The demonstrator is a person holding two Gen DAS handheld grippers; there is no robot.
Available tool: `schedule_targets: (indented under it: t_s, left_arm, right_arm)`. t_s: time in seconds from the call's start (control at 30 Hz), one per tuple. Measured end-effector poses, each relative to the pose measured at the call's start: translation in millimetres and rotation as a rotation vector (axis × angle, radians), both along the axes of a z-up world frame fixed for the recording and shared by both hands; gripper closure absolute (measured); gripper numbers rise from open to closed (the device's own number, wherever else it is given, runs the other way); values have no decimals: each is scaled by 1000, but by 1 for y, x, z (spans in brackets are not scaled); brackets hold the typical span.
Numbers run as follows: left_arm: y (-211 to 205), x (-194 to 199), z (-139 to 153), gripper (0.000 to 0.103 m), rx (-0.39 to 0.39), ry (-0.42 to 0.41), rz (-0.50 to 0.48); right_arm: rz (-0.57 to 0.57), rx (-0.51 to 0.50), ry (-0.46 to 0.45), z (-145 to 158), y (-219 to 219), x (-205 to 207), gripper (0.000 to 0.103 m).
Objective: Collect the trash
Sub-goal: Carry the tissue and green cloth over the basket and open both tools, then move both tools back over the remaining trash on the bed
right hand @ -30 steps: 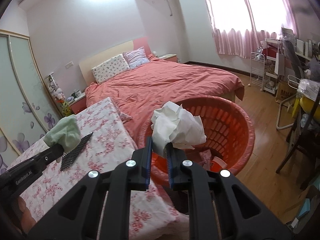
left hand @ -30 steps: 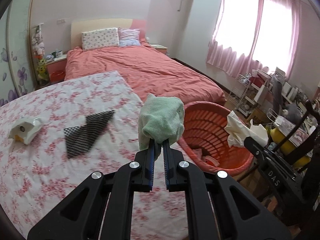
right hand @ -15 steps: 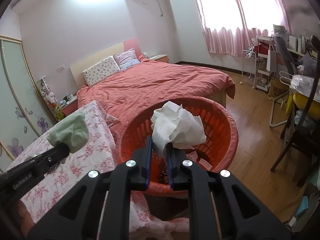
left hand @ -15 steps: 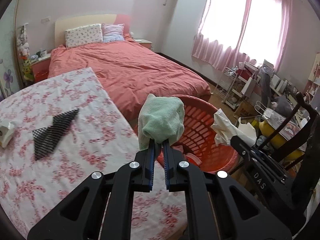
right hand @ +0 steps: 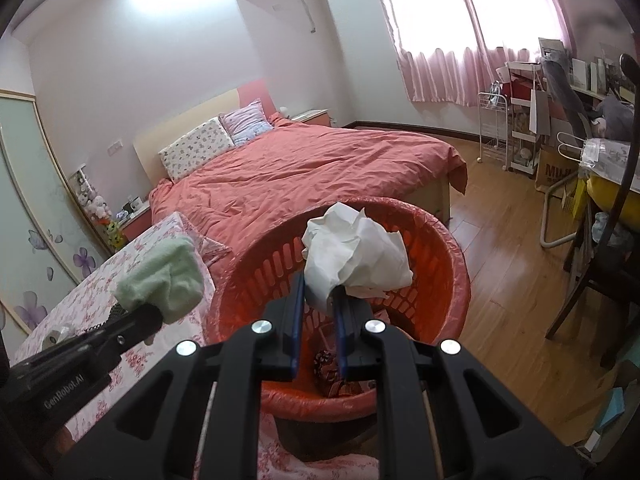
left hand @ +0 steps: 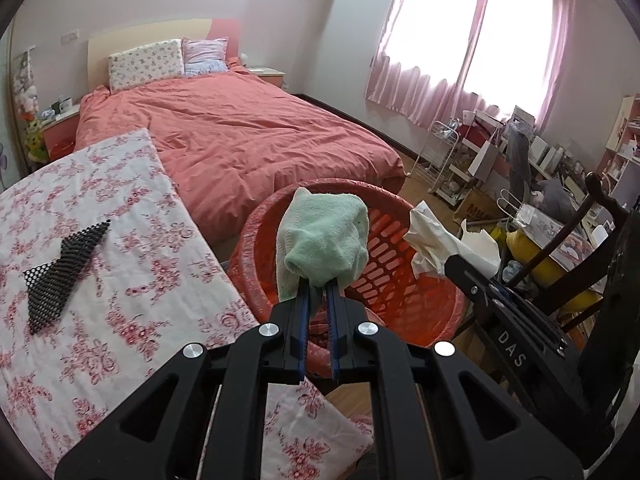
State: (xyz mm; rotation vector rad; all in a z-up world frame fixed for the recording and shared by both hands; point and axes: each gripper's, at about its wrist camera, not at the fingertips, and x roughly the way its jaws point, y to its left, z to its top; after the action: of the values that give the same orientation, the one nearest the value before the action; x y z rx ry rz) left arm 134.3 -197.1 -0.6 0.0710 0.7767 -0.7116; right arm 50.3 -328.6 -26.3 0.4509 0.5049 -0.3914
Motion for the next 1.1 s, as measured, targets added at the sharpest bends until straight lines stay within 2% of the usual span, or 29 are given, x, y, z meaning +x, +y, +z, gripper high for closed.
schedule_targets:
  t_s: [0.23, 0.4, 0.5, 0.6, 0.67, 0.9, 0.97, 1.1]
  left_arm:
    - [-14, 7, -7, 95, 4, 28, -11]
    - [-24, 13, -17, 94, 15, 71, -24]
    - [-27, 16, -26, 89, 32, 108, -19]
    - [-26, 17, -31, 77, 45, 116, -15]
    - [-25, 18, -32, 65, 50, 117, -10]
    - [-11, 17, -30, 63, 62, 104, 30]
    - [0, 19, -28, 59, 71, 93, 56]
    - [25, 23, -24, 59, 86, 75, 105]
  right_arm:
    - [2, 32, -6, -4, -14, 12, 88]
    - [13, 60, -7, -8, -22, 20, 82]
    - [6, 88, -2, -13, -28, 22, 75]
    - [-9, 84, 6, -14, -30, 20, 71]
    - [-21, 82, 11, -16, -31, 17, 67]
    - [-33, 61, 31, -17, -28, 13, 64]
    - [-26, 49, 32, -14, -23, 12, 61]
    - [-1, 32, 32, -8, -9, 13, 58]
